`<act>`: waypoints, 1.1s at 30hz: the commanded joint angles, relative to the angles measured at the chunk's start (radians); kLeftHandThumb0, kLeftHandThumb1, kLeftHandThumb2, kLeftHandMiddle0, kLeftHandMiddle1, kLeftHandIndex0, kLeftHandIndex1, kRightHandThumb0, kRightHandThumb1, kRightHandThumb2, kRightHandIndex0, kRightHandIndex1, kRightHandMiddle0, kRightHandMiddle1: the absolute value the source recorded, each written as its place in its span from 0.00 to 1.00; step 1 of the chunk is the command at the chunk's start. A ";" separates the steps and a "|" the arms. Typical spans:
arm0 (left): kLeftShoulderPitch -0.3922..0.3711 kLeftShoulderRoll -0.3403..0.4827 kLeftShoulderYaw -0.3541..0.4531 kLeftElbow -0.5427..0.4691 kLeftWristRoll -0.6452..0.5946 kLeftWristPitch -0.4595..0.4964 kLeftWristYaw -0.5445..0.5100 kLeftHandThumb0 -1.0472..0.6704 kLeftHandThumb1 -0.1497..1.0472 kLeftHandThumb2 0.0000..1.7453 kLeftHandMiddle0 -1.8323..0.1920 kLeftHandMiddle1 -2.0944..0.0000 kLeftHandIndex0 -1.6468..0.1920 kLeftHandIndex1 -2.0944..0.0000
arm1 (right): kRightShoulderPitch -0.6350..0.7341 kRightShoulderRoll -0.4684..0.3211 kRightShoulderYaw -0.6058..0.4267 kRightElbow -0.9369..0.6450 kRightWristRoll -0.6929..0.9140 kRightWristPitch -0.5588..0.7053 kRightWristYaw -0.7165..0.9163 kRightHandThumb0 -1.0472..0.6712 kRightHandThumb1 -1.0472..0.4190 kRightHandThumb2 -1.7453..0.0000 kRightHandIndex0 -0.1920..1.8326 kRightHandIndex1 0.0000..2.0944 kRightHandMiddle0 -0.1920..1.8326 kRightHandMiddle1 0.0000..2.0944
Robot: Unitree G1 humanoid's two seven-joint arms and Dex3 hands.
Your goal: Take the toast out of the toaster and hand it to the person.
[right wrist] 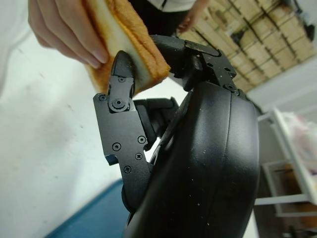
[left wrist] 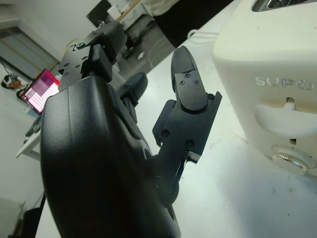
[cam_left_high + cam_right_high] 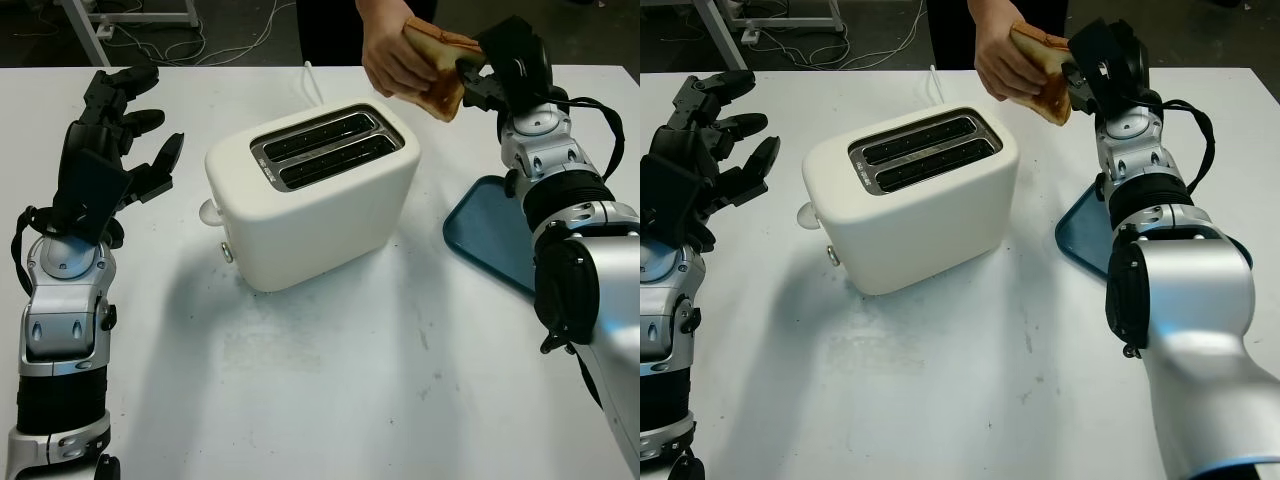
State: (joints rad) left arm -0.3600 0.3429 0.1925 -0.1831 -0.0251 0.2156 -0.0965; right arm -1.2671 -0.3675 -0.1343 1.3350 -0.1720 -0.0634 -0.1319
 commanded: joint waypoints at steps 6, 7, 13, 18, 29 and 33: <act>0.003 -0.002 0.000 0.000 -0.004 0.000 -0.005 0.48 0.73 0.42 0.91 0.55 0.90 0.63 | -0.001 -0.002 0.004 0.006 0.000 0.018 -0.006 0.47 0.09 0.75 0.38 0.83 0.18 0.83; 0.003 -0.002 0.000 0.004 -0.004 -0.004 -0.005 0.49 0.73 0.42 0.91 0.55 0.90 0.64 | -0.001 -0.003 0.008 0.006 -0.004 0.016 -0.008 0.47 0.09 0.75 0.38 0.83 0.17 0.83; 0.007 0.000 -0.003 0.006 0.006 -0.013 0.000 0.47 0.72 0.42 0.91 0.55 0.90 0.63 | 0.013 -0.002 0.009 0.001 -0.001 -0.022 0.010 0.48 0.09 0.75 0.39 0.83 0.19 0.83; 0.018 -0.004 0.005 0.001 0.007 -0.018 0.010 0.47 0.73 0.41 0.91 0.54 0.90 0.62 | 0.023 -0.027 0.070 -0.011 -0.044 -0.049 0.134 0.28 0.09 0.69 0.32 0.51 0.31 0.42; 0.129 -0.045 0.048 -0.142 -0.031 0.020 0.031 0.46 0.81 0.35 0.91 0.58 0.90 0.66 | 0.220 -0.020 -0.025 -0.215 0.140 -0.184 0.342 0.18 0.09 0.62 0.17 0.01 0.17 0.00; 0.205 -0.058 0.048 -0.254 -0.003 0.045 0.050 0.43 0.82 0.32 0.91 0.59 0.89 0.68 | 0.439 0.018 -0.051 -0.544 0.233 -0.168 0.387 0.18 0.09 0.62 0.18 0.01 0.17 0.00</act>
State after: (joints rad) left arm -0.1880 0.2884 0.2330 -0.3937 -0.0438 0.2520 -0.0570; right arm -0.9102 -0.3700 -0.1760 0.9081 0.0281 -0.2327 0.2463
